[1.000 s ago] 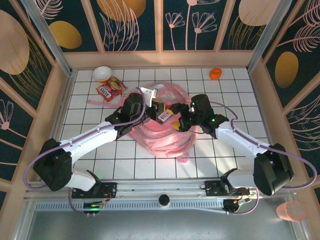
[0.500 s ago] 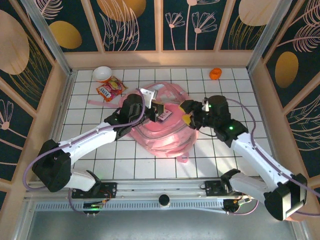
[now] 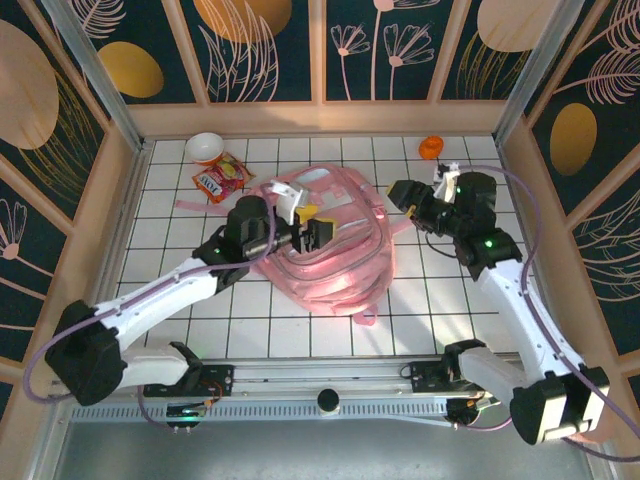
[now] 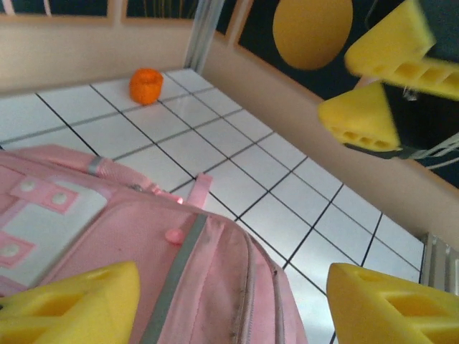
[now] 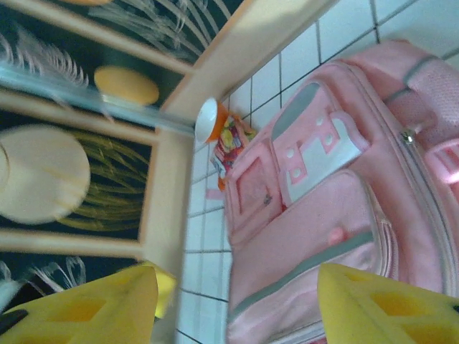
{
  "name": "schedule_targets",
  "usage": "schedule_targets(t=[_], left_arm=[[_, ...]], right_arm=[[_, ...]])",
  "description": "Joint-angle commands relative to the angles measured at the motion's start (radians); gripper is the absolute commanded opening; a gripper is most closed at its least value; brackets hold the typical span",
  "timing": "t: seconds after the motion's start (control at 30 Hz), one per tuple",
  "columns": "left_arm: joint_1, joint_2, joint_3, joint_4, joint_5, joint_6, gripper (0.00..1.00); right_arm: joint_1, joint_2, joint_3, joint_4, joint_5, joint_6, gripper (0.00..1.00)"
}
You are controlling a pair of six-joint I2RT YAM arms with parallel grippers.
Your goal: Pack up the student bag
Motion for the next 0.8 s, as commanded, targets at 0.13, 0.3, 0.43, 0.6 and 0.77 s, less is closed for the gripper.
schedule_targets(t=[0.13,0.3,0.43,0.6,0.77], left_arm=[[0.15,-0.211,-0.178,0.012,-0.154,-0.283,0.76],[0.231,-0.339,-0.314,0.0,-0.234,-0.452,0.81],[0.249,-0.377,-0.38,0.011,-0.25,-0.54,0.82],[0.253,-0.378,-0.409,0.031,-0.258,-0.572,0.82],[0.253,-0.357,-0.403,0.034,-0.259,-0.57,0.82]], right_arm=[[-0.007,0.134,0.172,-0.155,-0.221,-0.614,0.62],[0.069,0.175,0.223,-0.297,-0.16,-1.017,0.56],[0.231,0.183,0.204,-0.37,0.038,-1.357,0.57],[0.377,0.208,0.152,-0.364,0.201,-1.611,0.57],[0.494,0.259,0.094,-0.278,0.366,-1.783,0.57]])
